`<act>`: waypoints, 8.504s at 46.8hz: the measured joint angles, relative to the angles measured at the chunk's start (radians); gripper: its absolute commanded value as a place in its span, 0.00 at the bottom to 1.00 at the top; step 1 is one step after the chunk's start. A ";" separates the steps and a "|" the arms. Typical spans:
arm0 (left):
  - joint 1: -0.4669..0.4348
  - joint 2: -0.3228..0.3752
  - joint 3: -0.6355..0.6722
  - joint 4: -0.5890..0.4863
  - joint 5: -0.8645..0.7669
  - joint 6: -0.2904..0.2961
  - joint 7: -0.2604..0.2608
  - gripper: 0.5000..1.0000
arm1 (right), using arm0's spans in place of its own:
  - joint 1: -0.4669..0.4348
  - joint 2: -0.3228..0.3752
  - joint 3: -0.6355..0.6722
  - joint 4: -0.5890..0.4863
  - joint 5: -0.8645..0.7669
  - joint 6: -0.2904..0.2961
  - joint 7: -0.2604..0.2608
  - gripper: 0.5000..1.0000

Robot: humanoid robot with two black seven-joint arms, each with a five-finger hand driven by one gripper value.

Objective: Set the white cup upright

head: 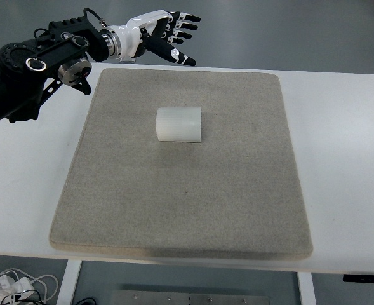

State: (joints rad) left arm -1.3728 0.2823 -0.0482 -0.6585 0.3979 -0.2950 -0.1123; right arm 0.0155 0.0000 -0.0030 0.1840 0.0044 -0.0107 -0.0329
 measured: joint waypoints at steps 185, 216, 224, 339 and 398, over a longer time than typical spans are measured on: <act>0.446 -0.187 -0.420 0.221 0.121 0.031 -0.499 0.00 | 0.000 0.000 0.000 0.000 0.000 0.000 0.000 0.90; 0.451 -0.207 -0.370 0.226 0.148 0.115 -0.499 0.21 | 0.000 0.000 0.000 0.000 0.000 0.000 0.000 0.90; 0.455 -0.208 -0.355 0.223 0.150 0.140 -0.499 0.50 | 0.000 0.000 0.000 0.000 0.000 0.000 0.000 0.90; 0.301 -0.202 -0.522 0.364 -0.433 0.108 -0.499 0.98 | 0.000 0.000 0.003 0.000 0.000 0.000 0.000 0.90; 0.371 -0.265 -0.684 0.461 -0.832 -0.110 -0.067 0.98 | -0.002 0.000 0.000 0.000 -0.003 0.003 -0.002 0.90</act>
State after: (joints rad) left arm -1.0017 0.0173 -0.7326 -0.1978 -0.4340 -0.4051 -0.1795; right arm 0.0139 0.0000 -0.0031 0.1841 0.0013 -0.0081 -0.0344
